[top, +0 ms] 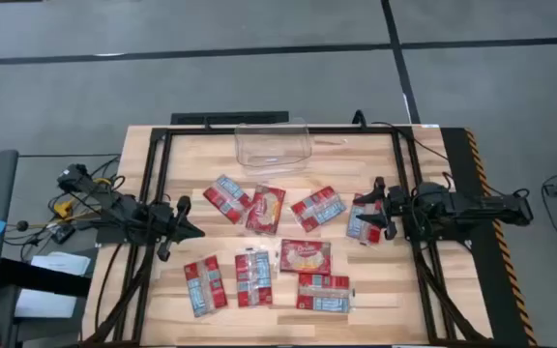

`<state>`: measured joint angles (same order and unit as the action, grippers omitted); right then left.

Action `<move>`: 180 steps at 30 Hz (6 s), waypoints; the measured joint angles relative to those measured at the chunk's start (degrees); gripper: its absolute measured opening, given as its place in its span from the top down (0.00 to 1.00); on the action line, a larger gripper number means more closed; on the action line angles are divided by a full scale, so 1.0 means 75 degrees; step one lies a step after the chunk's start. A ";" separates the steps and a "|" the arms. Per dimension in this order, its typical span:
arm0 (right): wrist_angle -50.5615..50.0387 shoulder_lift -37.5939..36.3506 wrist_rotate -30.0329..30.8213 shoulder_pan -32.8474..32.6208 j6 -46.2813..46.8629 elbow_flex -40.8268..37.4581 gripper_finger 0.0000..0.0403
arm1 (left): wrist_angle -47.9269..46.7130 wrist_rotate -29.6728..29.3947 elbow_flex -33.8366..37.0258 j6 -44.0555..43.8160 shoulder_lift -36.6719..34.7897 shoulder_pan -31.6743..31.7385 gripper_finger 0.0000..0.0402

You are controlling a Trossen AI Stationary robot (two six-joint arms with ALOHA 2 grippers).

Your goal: Sort popcorn bags into baskets

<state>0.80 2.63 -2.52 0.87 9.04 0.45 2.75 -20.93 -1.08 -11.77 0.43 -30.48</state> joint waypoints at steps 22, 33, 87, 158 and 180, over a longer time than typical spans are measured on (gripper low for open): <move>0.0000 -0.0002 0.0000 0.0002 -0.0003 -0.0003 0.37 | 0.0002 0.0000 -0.0003 -0.0002 0.0000 -0.0002 1.00; 0.0000 -0.0002 0.0000 -0.0001 -0.0001 -0.0003 0.37 | 0.0000 -0.0002 -0.0003 -0.0002 0.0000 -0.0002 1.00; 0.0085 0.0001 0.0512 0.0116 -0.1195 0.0000 0.37 | 0.0128 -0.5969 -0.0003 -0.6988 0.0000 -0.0002 1.00; -0.5772 0.9630 -0.0171 0.1850 0.1984 0.6751 0.34 | 0.2456 -0.3821 -0.1174 -0.5676 0.1987 0.0000 0.43; -0.4215 0.8969 -0.1056 0.2832 0.2296 0.5135 0.29 | -0.0403 0.0914 -0.7038 -0.5530 1.0813 0.3282 0.43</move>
<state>-30.82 69.89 -10.44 22.11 26.26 38.96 -0.27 -14.08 -53.87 -53.25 81.52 -5.87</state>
